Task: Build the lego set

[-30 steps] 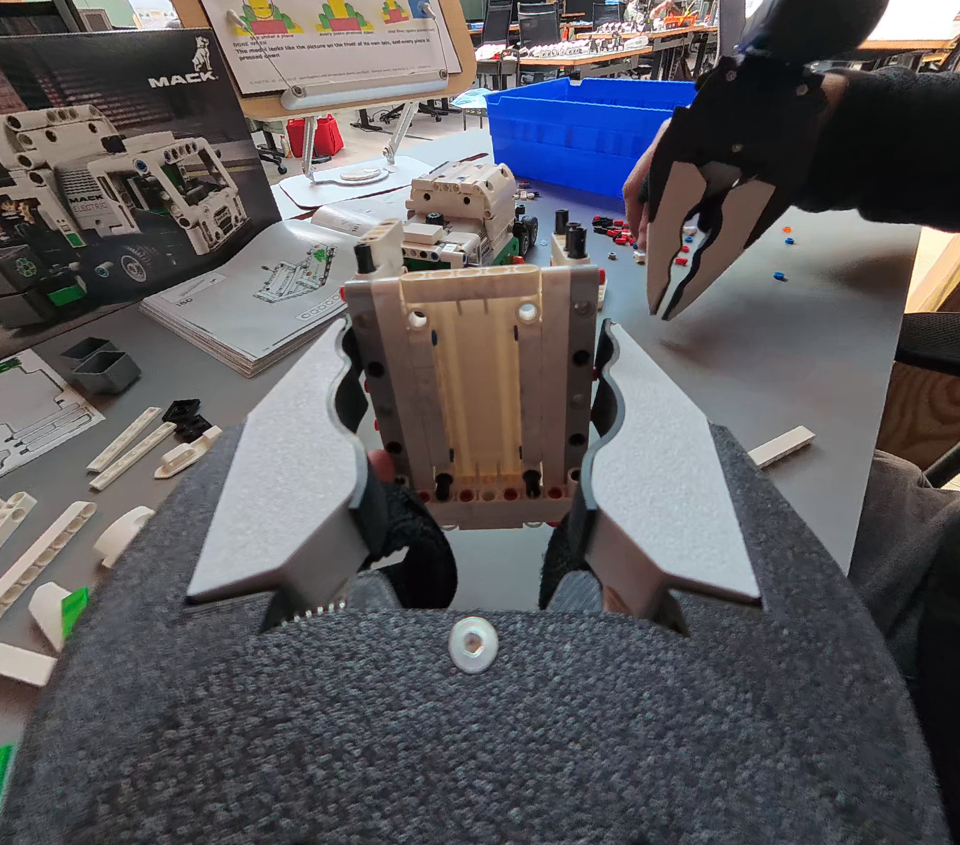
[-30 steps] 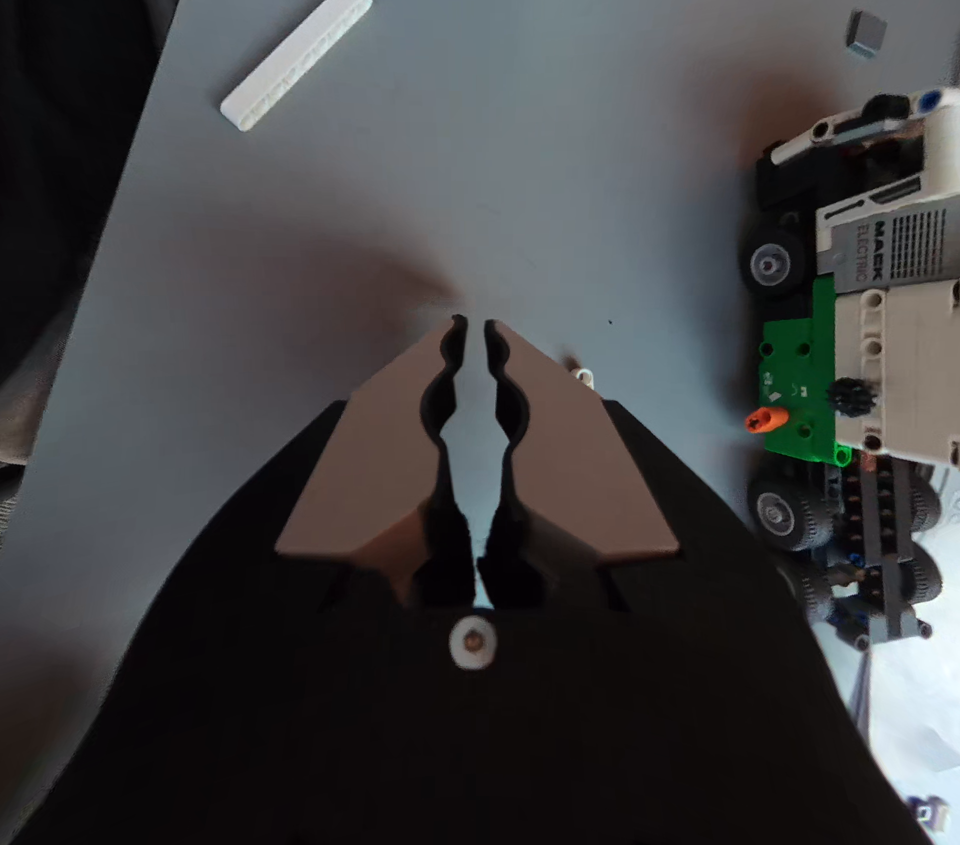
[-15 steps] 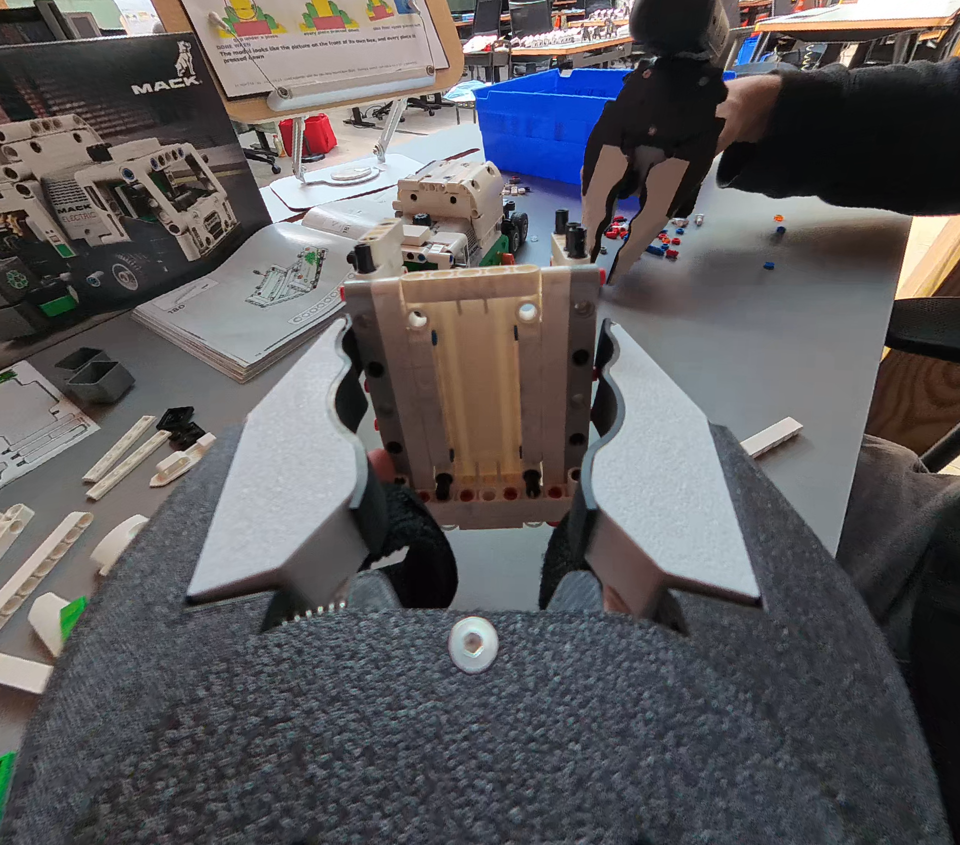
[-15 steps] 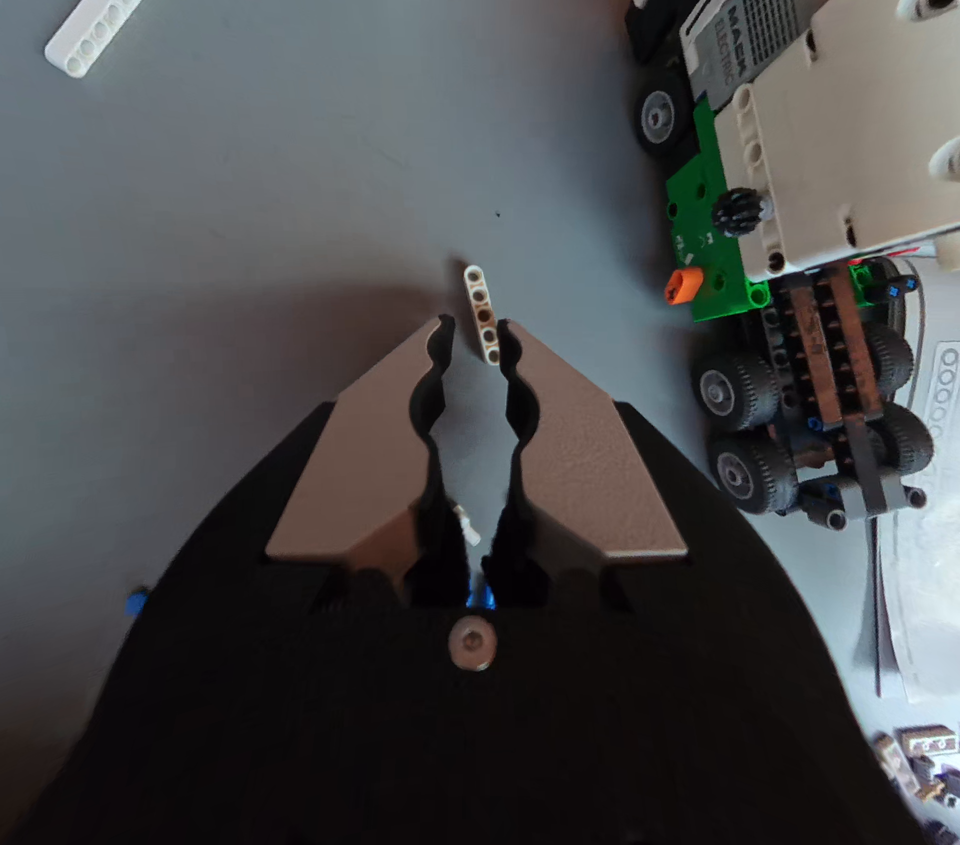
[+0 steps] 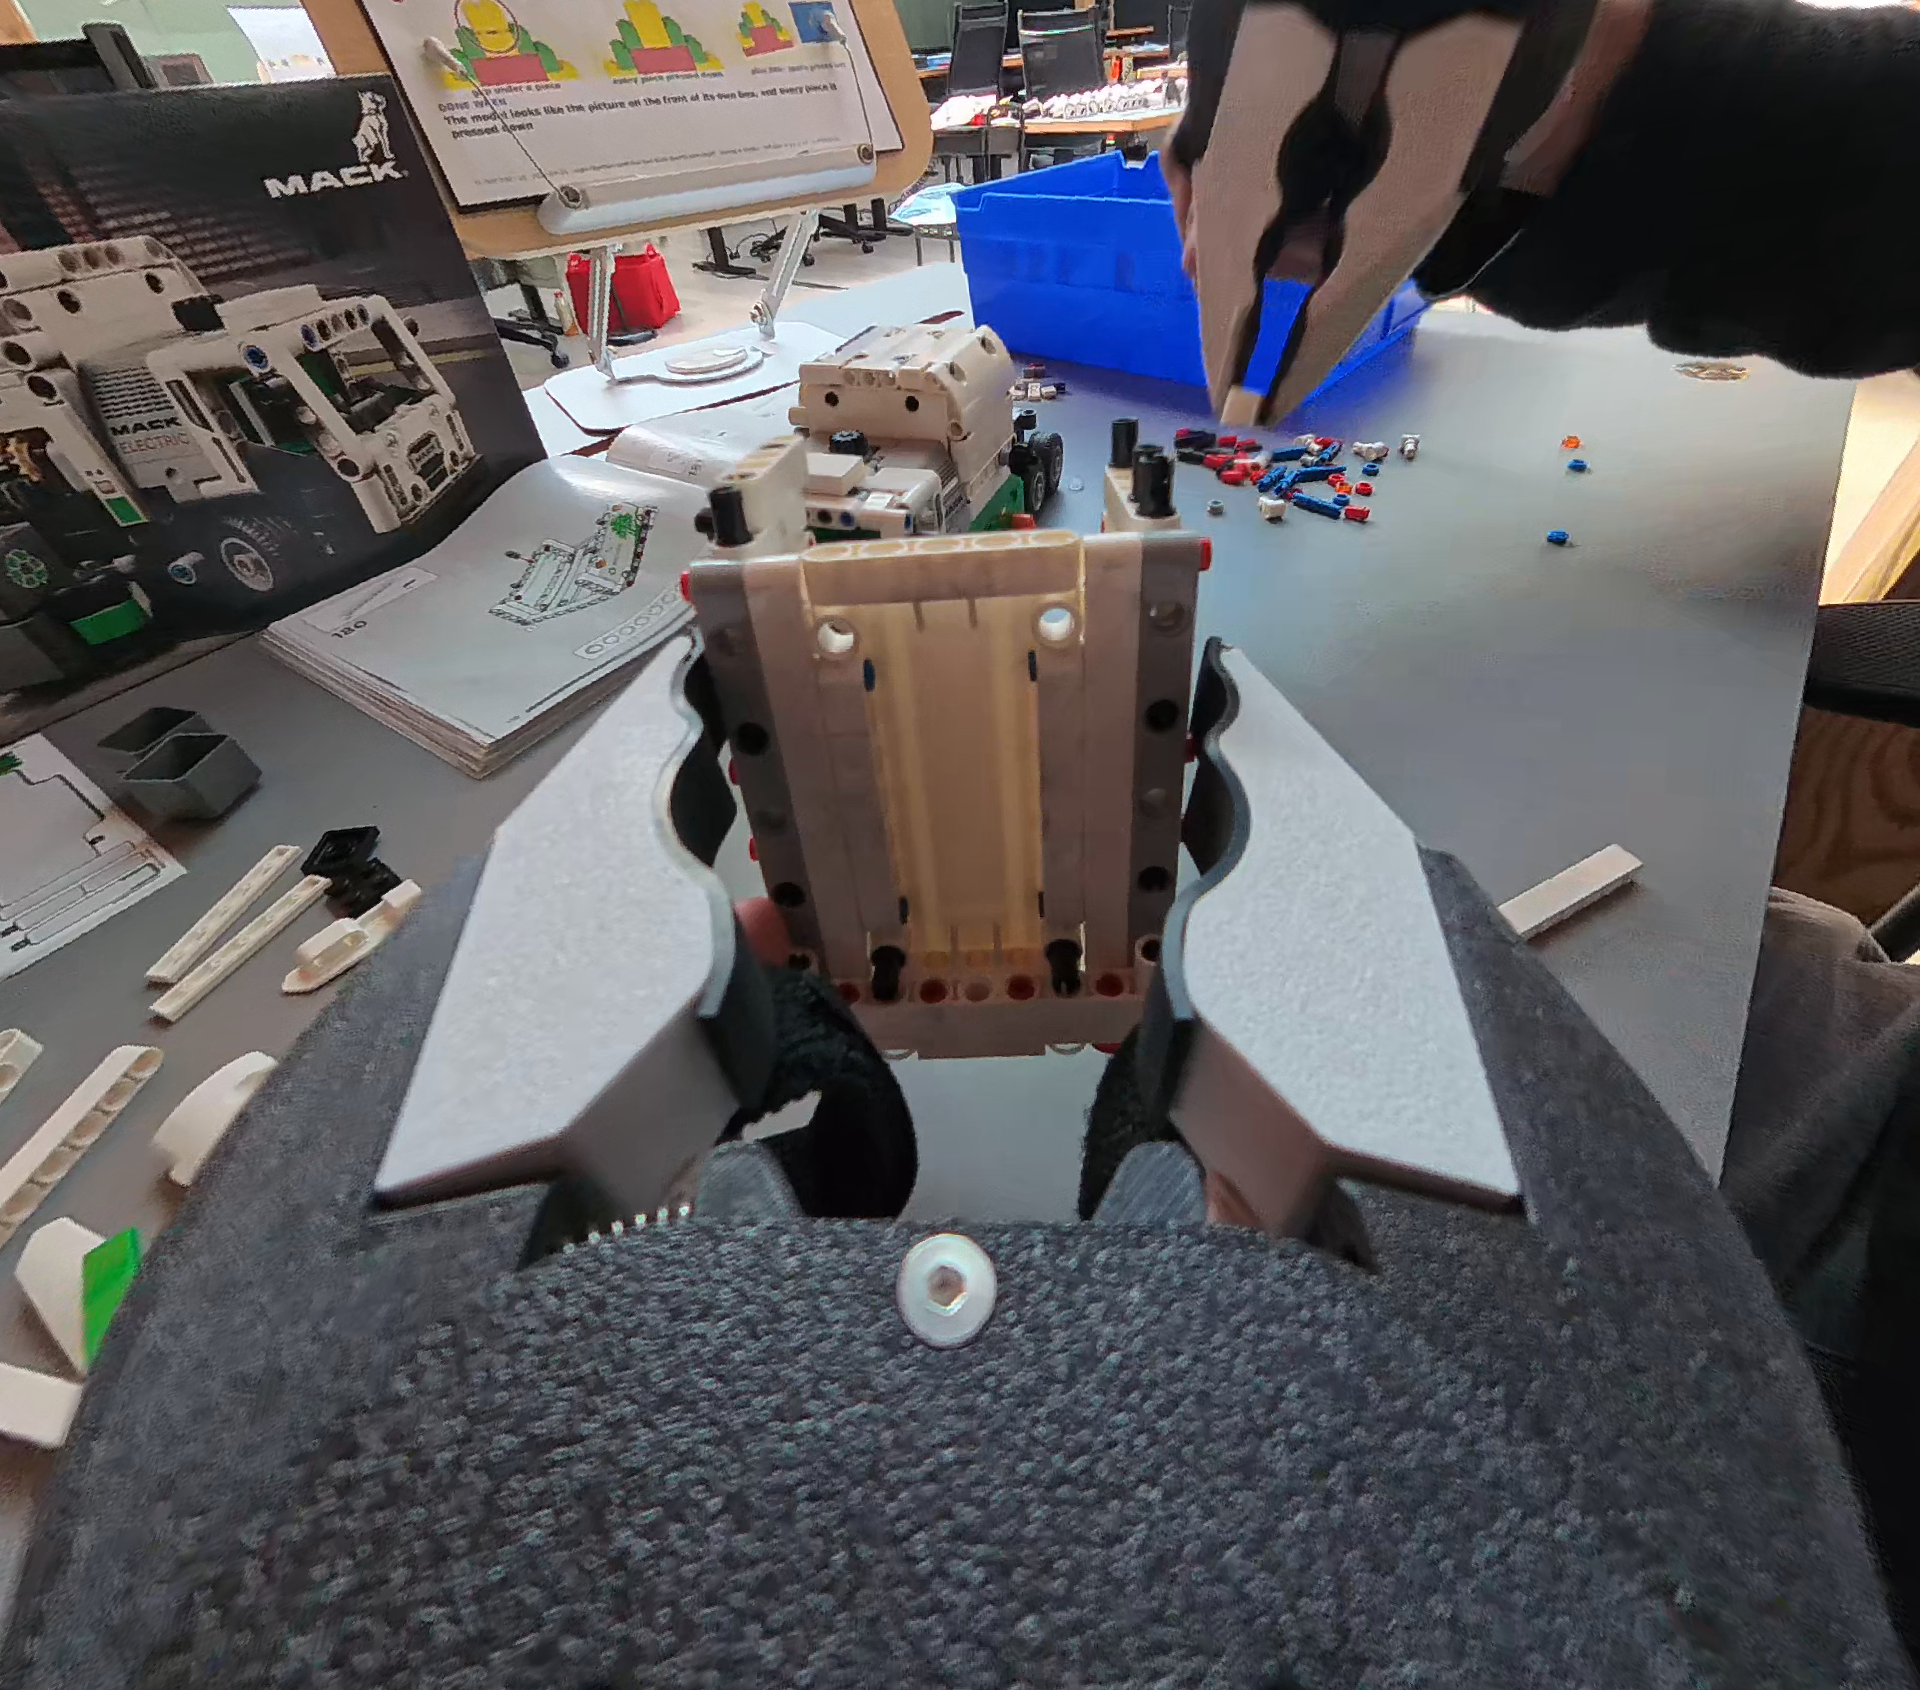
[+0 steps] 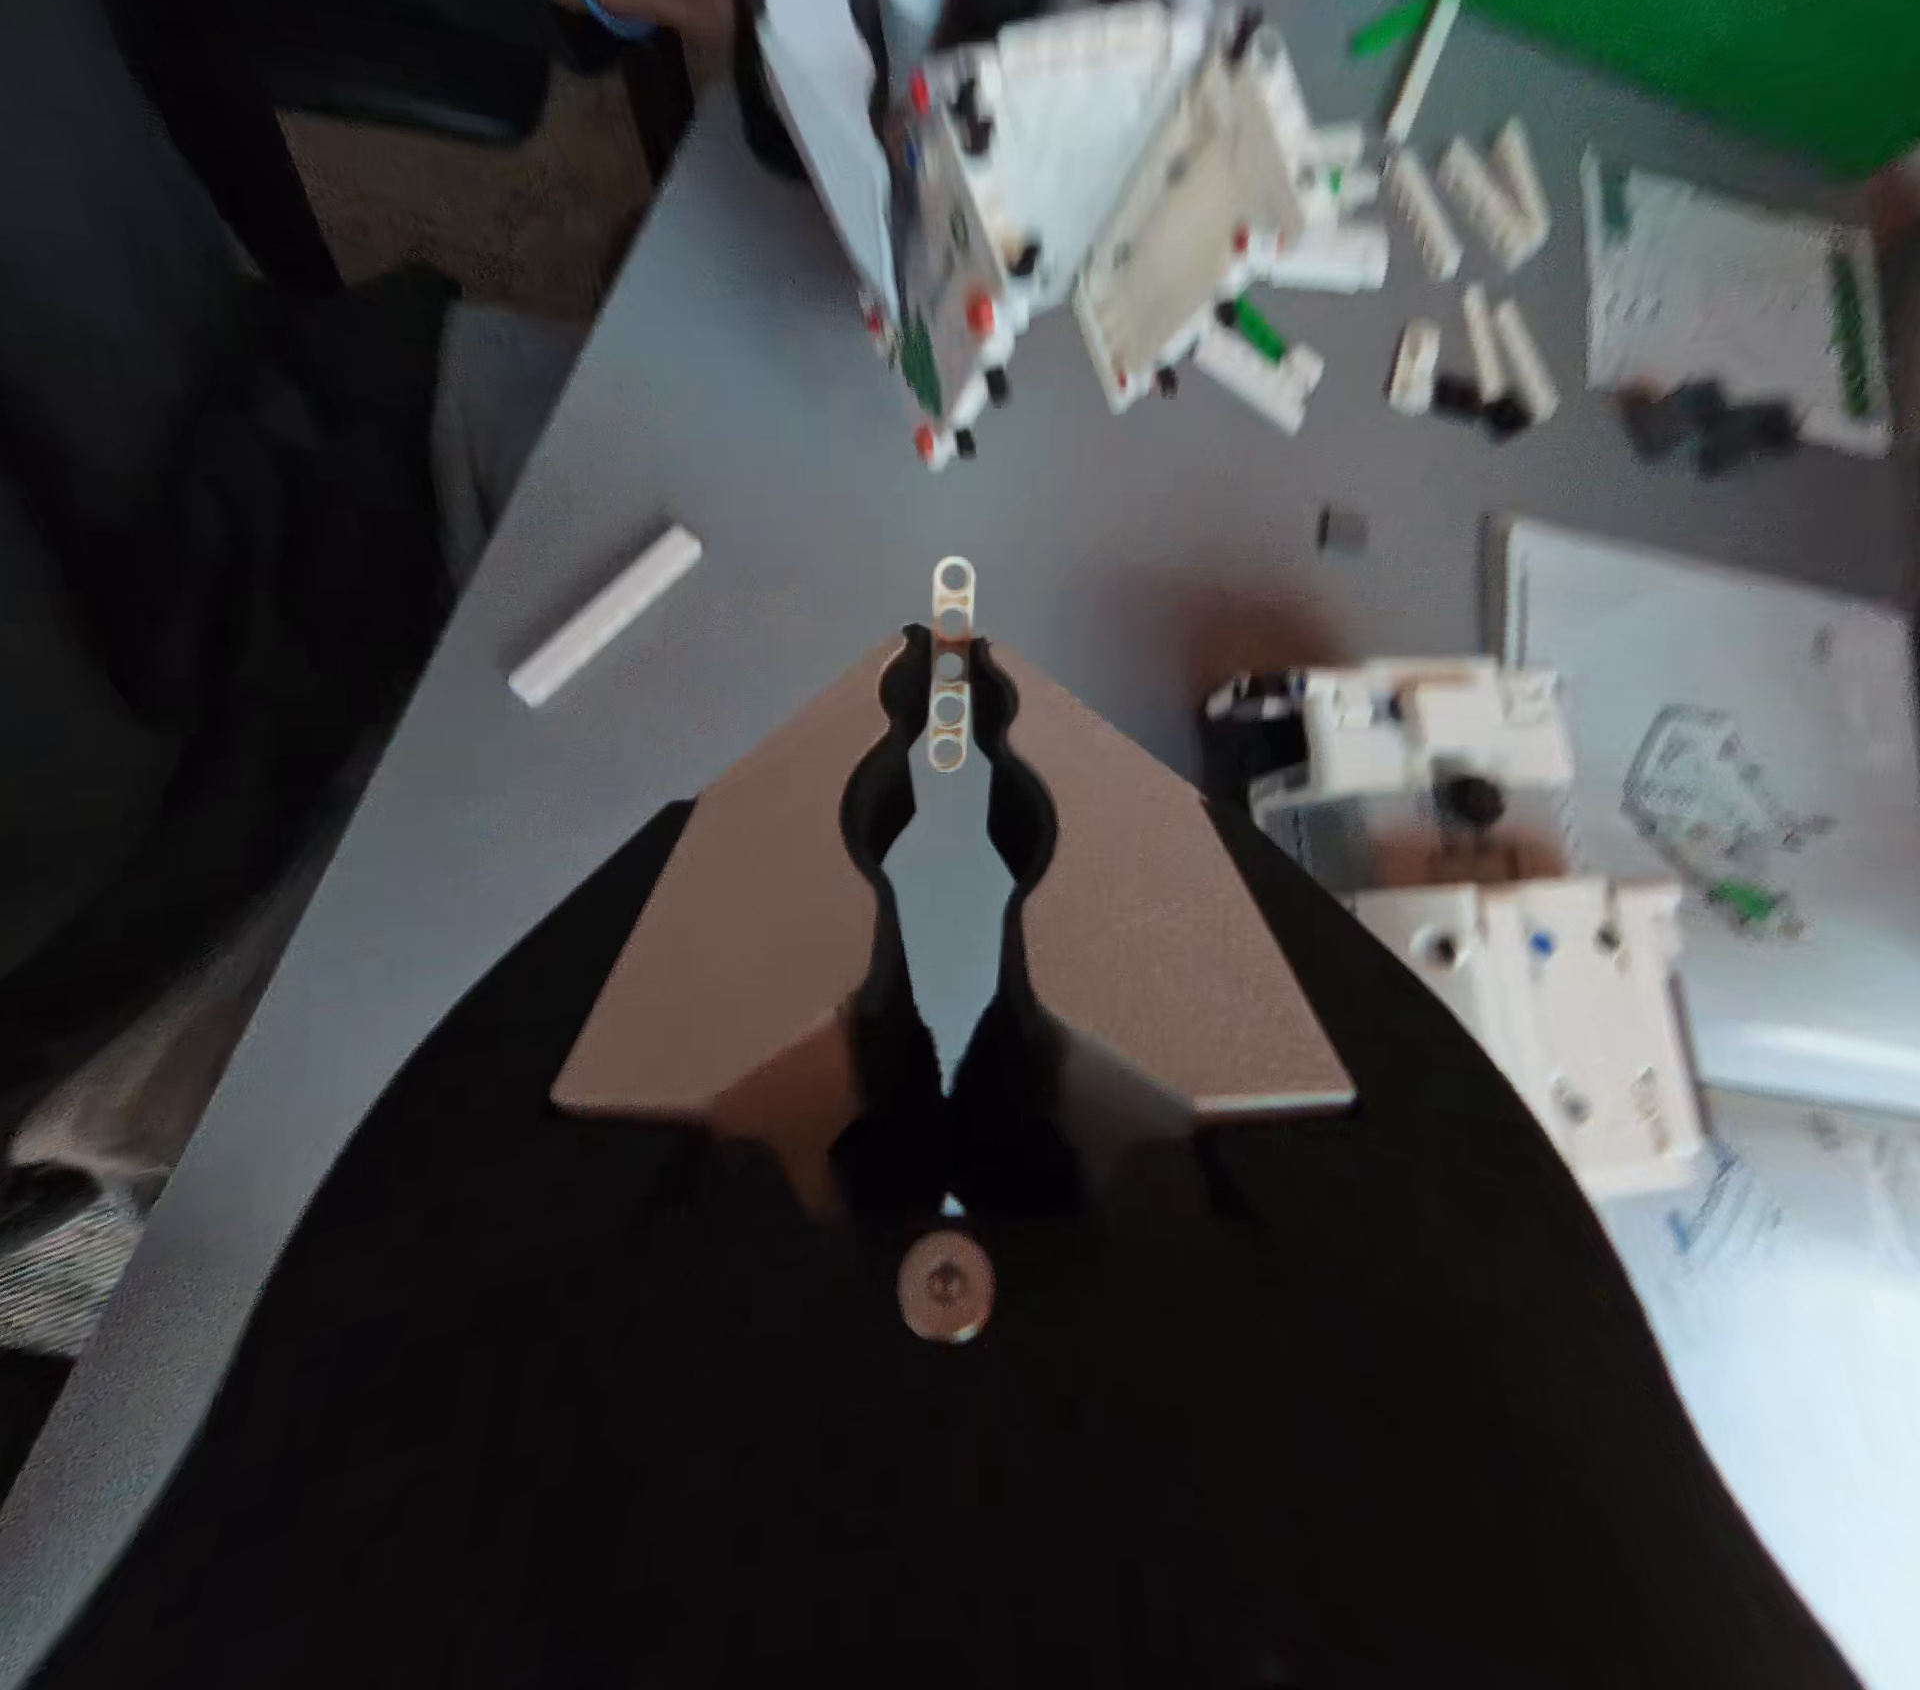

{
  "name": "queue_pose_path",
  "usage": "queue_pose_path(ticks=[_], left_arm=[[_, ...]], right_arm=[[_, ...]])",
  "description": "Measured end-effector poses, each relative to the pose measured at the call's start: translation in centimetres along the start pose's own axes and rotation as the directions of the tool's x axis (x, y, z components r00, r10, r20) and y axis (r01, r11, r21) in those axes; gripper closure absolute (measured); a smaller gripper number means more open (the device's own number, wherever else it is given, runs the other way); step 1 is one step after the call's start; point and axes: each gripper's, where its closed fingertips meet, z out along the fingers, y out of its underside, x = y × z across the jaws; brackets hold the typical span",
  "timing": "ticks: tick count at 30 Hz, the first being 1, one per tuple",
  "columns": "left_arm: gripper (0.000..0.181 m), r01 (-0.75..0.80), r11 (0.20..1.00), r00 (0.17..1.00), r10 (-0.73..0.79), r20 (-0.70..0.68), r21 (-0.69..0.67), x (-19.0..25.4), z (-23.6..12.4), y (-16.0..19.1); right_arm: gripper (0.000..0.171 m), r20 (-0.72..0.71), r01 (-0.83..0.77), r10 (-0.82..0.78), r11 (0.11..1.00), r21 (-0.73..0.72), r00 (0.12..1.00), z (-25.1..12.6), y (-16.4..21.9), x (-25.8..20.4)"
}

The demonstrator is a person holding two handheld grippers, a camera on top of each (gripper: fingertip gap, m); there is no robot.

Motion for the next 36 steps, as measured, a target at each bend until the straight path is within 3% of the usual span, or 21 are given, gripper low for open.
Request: queue_pose_path(ticks=[2, 4, 7, 11, 24, 29, 36], left_arm=[[0.095, -0.009, 1.0, 1.0, 0.01, -0.009, 0.024, 0.3, 0.1, -0.3], [0.095, -0.045, 0.999, 0.999, 0.045, -0.001, 0.029, 0.5, 0.3, -0.4], [0.095, -0.141, 0.989, 0.99, 0.141, 0.021, 0.037, 0.9, 0.3, -0.4], [0.095, -0.191, 0.981, 0.981, 0.191, 0.02, 0.034, 1.4, 0.4, -0.2], [0.095, -0.078, 0.997, 0.994, 0.079, -0.075, 0.012, 1.7, 0.4, 0.0], [0.095, -0.028, 0.995, 0.994, 0.018, -0.107, -0.097, 2.0, 0.6, 1.4], [0.094, -0.101, 0.977, 0.988, 0.076, -0.135, -0.189, 3.1, 0.7, 2.9]], right_arm=[[0.166, -0.025, 0.122, -0.121, 0.992, 0.036, 0.992, -0.1, -4.4, -0.8], [0.166, 0.004, 0.206, -0.206, 0.978, -0.023, 0.979, 0.8, -6.2, -1.4], [0.166, 0.044, 0.292, -0.288, 0.944, -0.153, 0.957, 2.1, -6.4, -0.9], [0.166, 0.101, 0.326, -0.311, 0.92, -0.215, 0.945, 3.4, -6.1, -0.8], [0.166, 0.219, 0.214, -0.172, 0.959, -0.188, 0.96, 3.8, -5.7, -1.2], [0.166, 0.201, 0.239, -0.191, 0.938, -0.251, 0.961, 3.5, -4.9, -0.7], [0.166, 0.116, 0.115, -0.104, 0.989, -0.094, 0.988, 2.2, -4.9, -0.5]])
